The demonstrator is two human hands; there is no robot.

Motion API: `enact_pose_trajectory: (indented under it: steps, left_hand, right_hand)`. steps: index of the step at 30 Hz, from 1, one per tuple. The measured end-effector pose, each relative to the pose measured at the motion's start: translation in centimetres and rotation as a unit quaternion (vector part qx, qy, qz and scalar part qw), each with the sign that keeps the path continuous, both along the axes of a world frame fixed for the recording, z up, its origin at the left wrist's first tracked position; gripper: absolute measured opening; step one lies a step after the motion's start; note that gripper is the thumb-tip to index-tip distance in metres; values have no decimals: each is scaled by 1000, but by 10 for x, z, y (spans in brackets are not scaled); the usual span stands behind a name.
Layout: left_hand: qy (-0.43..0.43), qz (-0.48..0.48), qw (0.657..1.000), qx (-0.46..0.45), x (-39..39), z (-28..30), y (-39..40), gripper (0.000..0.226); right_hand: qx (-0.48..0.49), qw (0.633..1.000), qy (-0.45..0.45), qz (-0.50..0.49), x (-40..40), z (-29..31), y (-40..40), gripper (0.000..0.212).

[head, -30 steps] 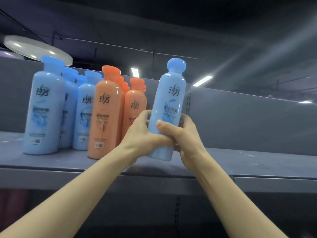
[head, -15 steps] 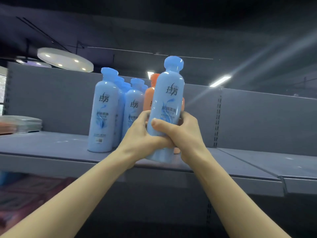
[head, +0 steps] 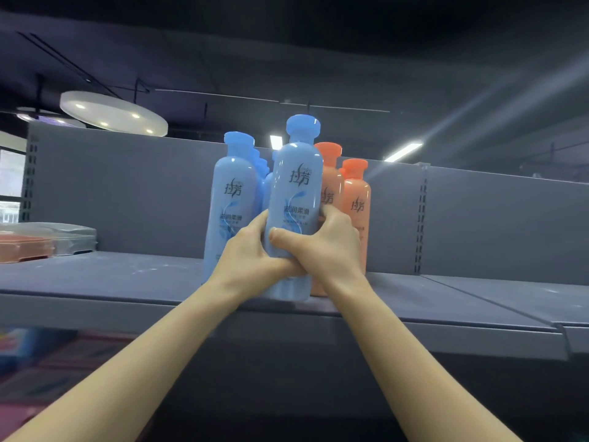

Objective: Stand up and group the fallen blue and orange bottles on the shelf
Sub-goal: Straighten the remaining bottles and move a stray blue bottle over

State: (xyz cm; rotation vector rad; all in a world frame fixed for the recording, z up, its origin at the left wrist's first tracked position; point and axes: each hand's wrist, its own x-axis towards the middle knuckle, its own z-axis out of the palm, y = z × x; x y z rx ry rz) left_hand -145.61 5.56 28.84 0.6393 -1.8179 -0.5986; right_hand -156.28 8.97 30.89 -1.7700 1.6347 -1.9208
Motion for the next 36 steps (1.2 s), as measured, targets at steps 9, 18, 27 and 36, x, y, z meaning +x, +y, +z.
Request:
enact_pose_trajectory:
  steps: [9,18,27,36]
  left_hand:
    - [-5,100,993,-66,7,-4,-8,54]
    - [-25,191,977,-94,5,-9,-18,44]
    - [-49,212,967,-131,5,-13,-16,29]
    - [-134,194,966,-107,12,-17,-18,66]
  right_hand:
    - [-16,998,42,-54,16,-4,-15,46]
    - [-28,995,57,-81,20,-12,-30,49]
    - [-42,990,99,-86,18,-23,-31,53]
    - [-16,981,184,-60,1,-29,-19,78]
